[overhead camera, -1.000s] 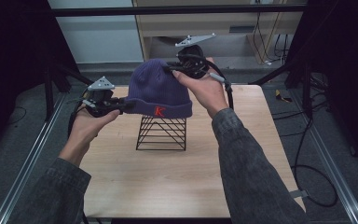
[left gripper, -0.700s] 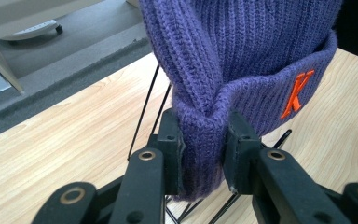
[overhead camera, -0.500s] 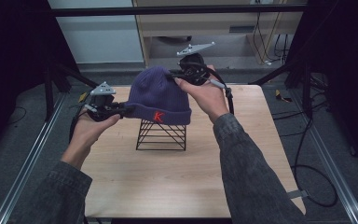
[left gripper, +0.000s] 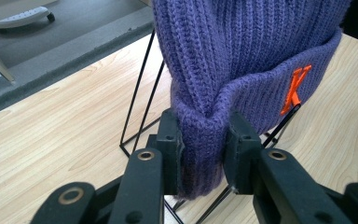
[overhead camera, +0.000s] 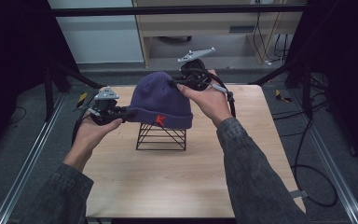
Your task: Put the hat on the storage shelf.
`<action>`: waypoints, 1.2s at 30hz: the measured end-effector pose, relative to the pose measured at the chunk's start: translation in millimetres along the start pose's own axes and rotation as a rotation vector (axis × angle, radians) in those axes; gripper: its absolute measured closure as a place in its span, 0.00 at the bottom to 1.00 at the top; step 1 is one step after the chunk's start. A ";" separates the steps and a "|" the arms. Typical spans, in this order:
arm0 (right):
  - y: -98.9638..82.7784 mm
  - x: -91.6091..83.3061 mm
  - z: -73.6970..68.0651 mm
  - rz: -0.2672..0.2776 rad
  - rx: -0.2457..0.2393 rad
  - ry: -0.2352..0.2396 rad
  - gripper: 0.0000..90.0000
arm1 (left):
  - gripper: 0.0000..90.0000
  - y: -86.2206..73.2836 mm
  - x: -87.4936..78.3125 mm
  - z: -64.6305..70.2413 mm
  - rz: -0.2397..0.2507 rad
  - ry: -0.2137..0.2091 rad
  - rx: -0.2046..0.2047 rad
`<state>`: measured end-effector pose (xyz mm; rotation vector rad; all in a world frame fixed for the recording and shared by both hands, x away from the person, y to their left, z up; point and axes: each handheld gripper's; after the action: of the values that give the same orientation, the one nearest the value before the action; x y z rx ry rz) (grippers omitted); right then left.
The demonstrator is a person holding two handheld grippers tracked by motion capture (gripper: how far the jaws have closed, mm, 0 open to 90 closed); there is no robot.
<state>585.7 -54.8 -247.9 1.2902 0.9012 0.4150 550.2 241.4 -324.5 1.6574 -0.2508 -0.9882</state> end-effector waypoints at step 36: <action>-18.8 -3.5 -6.9 -0.051 -0.025 0.024 0.86 | 0.78 -19.0 10.5 3.3 -0.021 -0.010 -0.008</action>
<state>574.3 -57.9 -264.4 1.2394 0.9446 0.4015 548.3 239.1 -346.2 1.6512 -0.2362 -1.0125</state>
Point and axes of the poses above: each handheld gripper's, and its own axes: x roughly forward along the jaws, y roughly out of its top, z roughly to its right, and after that the axes turned 8 degrees about z, right-handed
